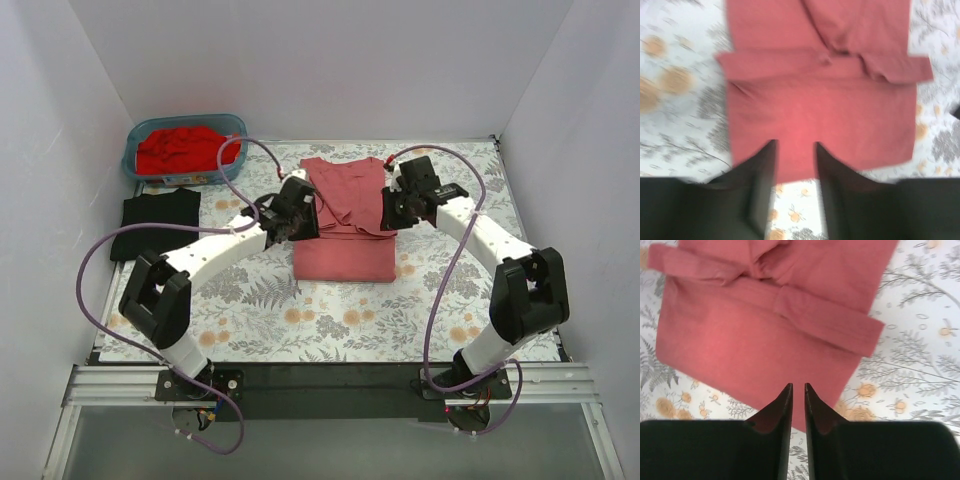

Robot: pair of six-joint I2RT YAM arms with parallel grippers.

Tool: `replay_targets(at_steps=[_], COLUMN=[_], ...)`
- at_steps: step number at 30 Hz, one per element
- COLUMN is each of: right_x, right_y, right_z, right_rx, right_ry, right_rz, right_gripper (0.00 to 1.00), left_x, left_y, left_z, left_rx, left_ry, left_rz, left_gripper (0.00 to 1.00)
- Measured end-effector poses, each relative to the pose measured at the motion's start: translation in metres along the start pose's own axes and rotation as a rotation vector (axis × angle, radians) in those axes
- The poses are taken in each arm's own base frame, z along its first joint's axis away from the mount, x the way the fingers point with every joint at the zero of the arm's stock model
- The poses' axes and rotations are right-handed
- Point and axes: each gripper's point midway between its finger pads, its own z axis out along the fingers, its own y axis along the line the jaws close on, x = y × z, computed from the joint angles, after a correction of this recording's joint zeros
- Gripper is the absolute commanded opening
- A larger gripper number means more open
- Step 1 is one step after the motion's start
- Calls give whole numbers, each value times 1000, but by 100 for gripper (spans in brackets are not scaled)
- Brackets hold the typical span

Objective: Fold and stack the t-shirts
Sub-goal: Fold the tshirt

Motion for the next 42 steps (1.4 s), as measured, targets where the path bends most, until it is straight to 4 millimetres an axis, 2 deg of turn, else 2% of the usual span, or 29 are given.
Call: replay_targets(at_steps=[3,5,9,12,20,24,27,32,35,37,40,42], right_x=[16,29,53,58,59,53,30,-39,-73,-84,-73,-46], right_y=[18,23,26,28,26,24,23,8,0,-1,13,33], right_z=[4,14,33,44,78,95,104,117,112,105,94,81], right_rx=[-58,-79,-106,-123,-129,-125,-121,-101,-98,-114,-173,-235], right_ry=[0,25,73,84,101,113,77,-45,-117,-144,-140,-104], right_rz=[-4,7,41,61,76,76,64,64,72,74,58,41], right_gripper=[17,16,16,16,16,16,16,17,17,17,17,17], left_x=[37,67,113,131,133,134,135,141,146,149,157,159], left_y=[-27,-32,-19,-7,-6,-6,-6,0,4,7,14,19], left_z=[-4,4,27,36,35,34,33,25,19,14,0,-14], left_rx=[43,36,-30,-78,-90,-92,-90,-91,-96,-96,-96,-96], left_ry=[41,93,191,232,237,239,242,262,281,292,319,325], left_rz=[46,76,117,120,77,70,66,61,57,50,30,10], left_gripper=[21,21,21,21,21,20,20,20,20,20,23,24])
